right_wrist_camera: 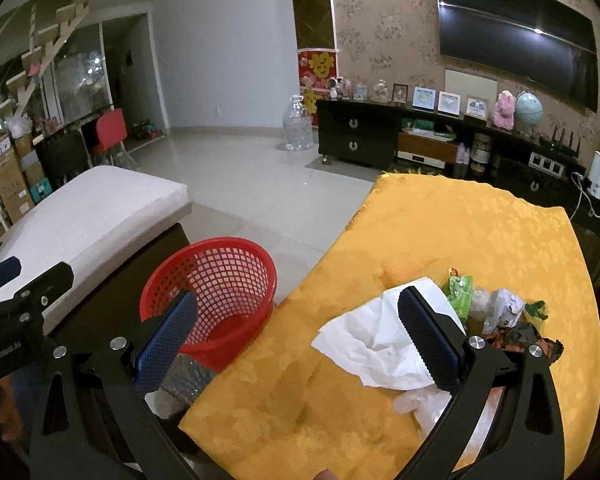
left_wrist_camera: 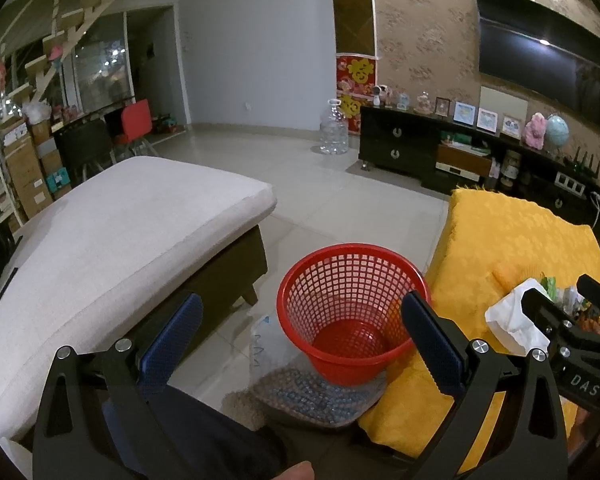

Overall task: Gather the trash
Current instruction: 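Grasp the white tissue with the left tool while the right tool approaches the clear plastic bag, then grasp the clear plastic bag with the right tool and lift it, then carry tissue and plastic bag over the red wastebasket and open both tools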

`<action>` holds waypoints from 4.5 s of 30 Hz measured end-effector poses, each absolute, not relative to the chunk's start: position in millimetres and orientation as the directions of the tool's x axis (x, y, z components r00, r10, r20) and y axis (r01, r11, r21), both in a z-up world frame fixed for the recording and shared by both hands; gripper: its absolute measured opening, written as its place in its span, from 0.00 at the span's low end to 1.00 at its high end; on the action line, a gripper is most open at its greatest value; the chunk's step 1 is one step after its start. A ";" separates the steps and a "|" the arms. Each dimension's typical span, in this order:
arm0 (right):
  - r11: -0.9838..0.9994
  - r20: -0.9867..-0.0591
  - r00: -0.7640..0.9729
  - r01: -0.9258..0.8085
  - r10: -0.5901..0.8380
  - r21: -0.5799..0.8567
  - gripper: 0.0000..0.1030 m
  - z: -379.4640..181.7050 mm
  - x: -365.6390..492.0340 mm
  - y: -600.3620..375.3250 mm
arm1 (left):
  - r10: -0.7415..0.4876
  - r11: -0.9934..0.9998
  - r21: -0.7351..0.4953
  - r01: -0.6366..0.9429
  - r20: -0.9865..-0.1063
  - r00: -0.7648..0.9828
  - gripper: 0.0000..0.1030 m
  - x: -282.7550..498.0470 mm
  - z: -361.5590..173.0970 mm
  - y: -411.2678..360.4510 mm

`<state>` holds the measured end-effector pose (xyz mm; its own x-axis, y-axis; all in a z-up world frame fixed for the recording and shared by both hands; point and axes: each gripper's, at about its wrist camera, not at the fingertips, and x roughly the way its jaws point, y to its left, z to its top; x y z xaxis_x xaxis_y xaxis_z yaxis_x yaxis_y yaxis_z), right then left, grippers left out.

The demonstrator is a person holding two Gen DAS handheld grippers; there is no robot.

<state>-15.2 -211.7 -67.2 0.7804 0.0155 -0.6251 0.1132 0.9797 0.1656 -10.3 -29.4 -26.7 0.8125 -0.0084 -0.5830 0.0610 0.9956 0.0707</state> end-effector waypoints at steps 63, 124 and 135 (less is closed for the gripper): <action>0.886 -0.666 0.728 0.404 -0.162 0.226 0.95 -111.4 -70.5 -406.1 | -0.458 0.778 -0.110 0.618 -0.773 0.439 0.11 47.5 -97.5 -170.3; 0.963 -0.607 0.790 0.086 0.089 0.254 0.49 -41.0 4.7 -268.5 | -0.238 0.963 -0.054 0.263 -0.620 0.747 0.11 62.2 -14.6 -9.1; 0.994 -0.601 0.797 0.003 0.063 0.108 0.49 -36.0 59.4 -226.0 | -0.147 0.985 -0.025 0.171 -0.646 0.749 0.11 90.8 -31.5 -23.0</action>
<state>59.4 -226.0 -36.0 0.7970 0.0634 -0.6007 0.0026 0.9941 0.1084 90.8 -23.0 -31.5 0.7491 -0.1469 -0.6459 0.1715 0.9849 -0.0252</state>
